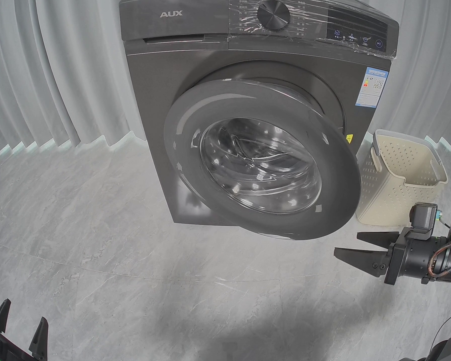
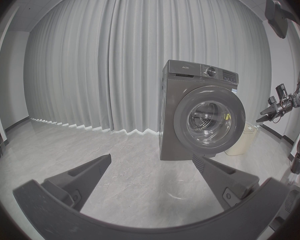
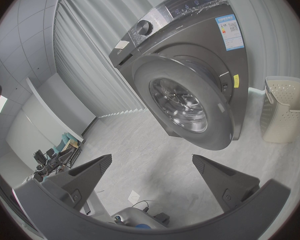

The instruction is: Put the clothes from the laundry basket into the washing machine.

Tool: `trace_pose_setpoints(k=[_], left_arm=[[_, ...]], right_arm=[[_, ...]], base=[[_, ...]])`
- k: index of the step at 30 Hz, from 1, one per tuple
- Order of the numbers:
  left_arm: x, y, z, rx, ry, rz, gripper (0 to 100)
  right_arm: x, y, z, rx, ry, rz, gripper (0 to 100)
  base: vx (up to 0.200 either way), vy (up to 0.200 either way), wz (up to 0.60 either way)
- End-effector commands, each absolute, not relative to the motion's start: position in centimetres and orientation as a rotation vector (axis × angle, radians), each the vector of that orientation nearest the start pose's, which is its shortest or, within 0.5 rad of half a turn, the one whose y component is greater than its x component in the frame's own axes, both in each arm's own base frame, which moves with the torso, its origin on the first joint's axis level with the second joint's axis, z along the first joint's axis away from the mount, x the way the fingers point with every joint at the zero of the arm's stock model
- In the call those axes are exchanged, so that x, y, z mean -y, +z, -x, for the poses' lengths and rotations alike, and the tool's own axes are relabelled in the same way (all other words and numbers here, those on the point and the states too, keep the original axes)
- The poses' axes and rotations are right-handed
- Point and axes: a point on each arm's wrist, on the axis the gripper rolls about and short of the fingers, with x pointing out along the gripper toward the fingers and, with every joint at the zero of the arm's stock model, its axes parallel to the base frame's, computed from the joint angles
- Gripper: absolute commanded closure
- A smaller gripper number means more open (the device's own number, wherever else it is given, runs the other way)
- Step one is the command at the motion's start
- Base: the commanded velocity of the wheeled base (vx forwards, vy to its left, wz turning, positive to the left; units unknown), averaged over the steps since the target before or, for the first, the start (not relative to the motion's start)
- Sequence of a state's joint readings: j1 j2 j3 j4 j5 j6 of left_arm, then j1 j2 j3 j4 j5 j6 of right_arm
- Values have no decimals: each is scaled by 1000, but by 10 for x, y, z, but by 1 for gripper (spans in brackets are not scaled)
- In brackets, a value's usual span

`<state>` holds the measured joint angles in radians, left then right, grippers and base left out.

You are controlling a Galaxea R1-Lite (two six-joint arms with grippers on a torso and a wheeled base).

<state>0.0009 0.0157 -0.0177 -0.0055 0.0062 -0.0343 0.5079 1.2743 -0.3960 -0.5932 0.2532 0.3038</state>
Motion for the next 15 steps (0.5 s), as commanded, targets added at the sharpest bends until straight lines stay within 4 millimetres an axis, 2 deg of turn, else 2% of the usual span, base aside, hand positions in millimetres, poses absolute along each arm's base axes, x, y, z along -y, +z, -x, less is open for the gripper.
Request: trace_pose_setpoints(k=[1,3,12,15], left_arm=[[0,77,23,8,8,37,0],[0,77,23,8,8,37,0],[0,77,23,8,9,35,0],[0,77,23,8,9,37,0]], right_arm=[[-100,163,-162,-453,710,-242,0],[-102,163,-165,-445,702,-241,0],[-113,161,-188,-337,634,-270,0],[-116,159,-195,-340,619,-270,0]], base=[[0,0,0],[0,0,0],[200,0,0],[0,0,0]])
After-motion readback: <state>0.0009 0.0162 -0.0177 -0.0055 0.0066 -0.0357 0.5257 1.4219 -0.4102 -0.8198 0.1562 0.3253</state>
